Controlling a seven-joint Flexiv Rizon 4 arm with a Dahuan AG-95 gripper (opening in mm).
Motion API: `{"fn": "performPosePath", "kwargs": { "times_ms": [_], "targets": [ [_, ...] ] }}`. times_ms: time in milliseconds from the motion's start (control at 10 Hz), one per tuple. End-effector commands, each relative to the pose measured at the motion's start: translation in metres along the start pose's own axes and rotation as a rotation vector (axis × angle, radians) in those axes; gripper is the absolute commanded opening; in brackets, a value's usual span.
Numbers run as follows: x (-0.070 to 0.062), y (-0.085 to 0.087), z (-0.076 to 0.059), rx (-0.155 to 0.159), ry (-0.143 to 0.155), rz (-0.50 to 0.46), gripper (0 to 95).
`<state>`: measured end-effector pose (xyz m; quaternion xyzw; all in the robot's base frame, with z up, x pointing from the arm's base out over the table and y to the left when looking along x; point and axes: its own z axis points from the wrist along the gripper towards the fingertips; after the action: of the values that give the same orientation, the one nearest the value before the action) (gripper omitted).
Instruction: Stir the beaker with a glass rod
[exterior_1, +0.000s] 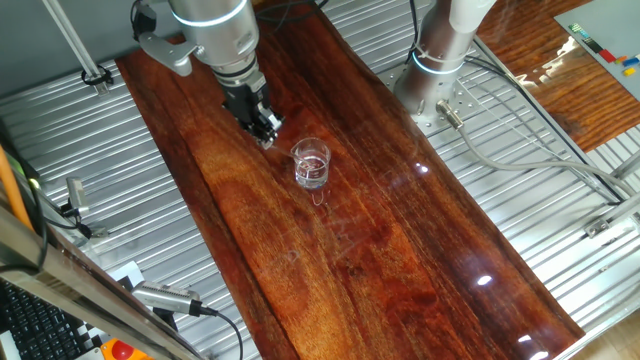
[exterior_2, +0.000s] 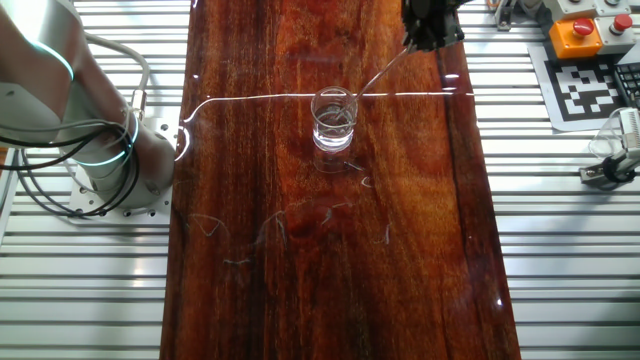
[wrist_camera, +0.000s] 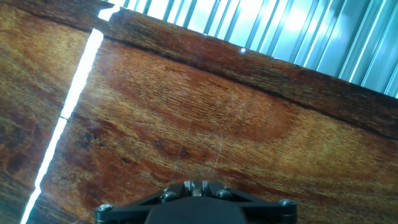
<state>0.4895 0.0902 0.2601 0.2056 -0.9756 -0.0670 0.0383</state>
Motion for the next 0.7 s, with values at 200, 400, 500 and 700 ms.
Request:
{"fn": "performPosePath", "kwargs": {
  "times_ms": [200,400,500,700],
  "targets": [
    [0.0075,0.0042,0.0006,-0.007,-0.020,0.008,0.0],
    [0.0038,0.0097,0.0019,-0.015,-0.036,0.014,0.0],
    [0.0019,0.0107,0.0031,-0.018,-0.048,0.009,0.0],
    [0.0018,0.0092,0.0037,-0.003,-0.046,-0.023,0.0]
  ]
}}
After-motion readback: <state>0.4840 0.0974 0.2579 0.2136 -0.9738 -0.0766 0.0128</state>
